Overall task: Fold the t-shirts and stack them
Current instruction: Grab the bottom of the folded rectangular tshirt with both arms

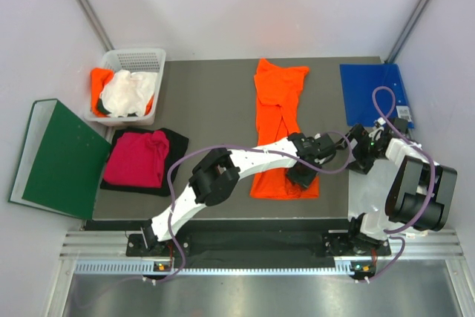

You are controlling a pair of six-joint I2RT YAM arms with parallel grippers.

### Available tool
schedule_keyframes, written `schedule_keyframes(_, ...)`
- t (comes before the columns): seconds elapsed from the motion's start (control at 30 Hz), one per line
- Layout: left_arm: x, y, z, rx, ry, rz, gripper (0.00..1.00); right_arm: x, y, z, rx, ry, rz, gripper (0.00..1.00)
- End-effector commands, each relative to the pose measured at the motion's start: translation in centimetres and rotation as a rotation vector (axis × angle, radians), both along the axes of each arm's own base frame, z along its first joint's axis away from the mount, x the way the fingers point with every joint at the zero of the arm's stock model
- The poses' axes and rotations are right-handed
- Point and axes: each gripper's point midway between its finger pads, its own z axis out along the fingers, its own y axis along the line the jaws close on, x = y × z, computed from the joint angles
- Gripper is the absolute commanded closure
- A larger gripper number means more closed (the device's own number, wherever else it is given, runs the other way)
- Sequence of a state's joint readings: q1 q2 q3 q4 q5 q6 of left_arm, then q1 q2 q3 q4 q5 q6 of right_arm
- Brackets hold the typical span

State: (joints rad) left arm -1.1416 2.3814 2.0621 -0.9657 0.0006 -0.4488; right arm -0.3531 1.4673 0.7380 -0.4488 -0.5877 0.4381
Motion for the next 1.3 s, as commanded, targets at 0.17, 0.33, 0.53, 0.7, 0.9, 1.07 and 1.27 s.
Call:
schedule_keyframes(0.17, 1.5, -0.6, 3.0, -0.061, -0.069, 0.029, 0.53, 0.1, -0.1, -0.4, 0.015, -0.026, 0.005, 0.00)
schedule_keyframes(0.33, 1.6, -0.5, 3.6, -0.068, -0.079, 0.032, 0.54, 0.0, 0.0, -0.6, 0.019, -0.023, 0.006, 0.00)
schedule_keyframes(0.53, 1.8, -0.6, 4.2, -0.080, -0.096, 0.038, 0.71, 0.0, 0.1, -0.7, 0.025, -0.023, 0.006, 0.00)
schedule_keyframes(0.7, 2.0, -0.6, 4.7, -0.089, -0.107, 0.039, 0.68, 0.0, 0.1, -0.7, 0.029, -0.022, 0.004, 0.00)
schedule_keyframes(0.9, 2.0, -0.6, 5.7, -0.105, -0.116, 0.043, 0.59, 0.0, 0.2, -0.8, 0.034, -0.023, 0.004, 0.00)
schedule_keyframes(1.07, 1.9, -0.6, 5.7, -0.107, -0.112, 0.043, 0.83, 0.0, 0.2, -0.9, 0.038, -0.019, 0.001, 0.00)
schedule_keyframes(1.27, 1.8, -0.4, 5.7, -0.103, -0.110, 0.043, 1.00, 0.0, 0.2, -0.9, 0.039, -0.019, 0.002, 0.00)
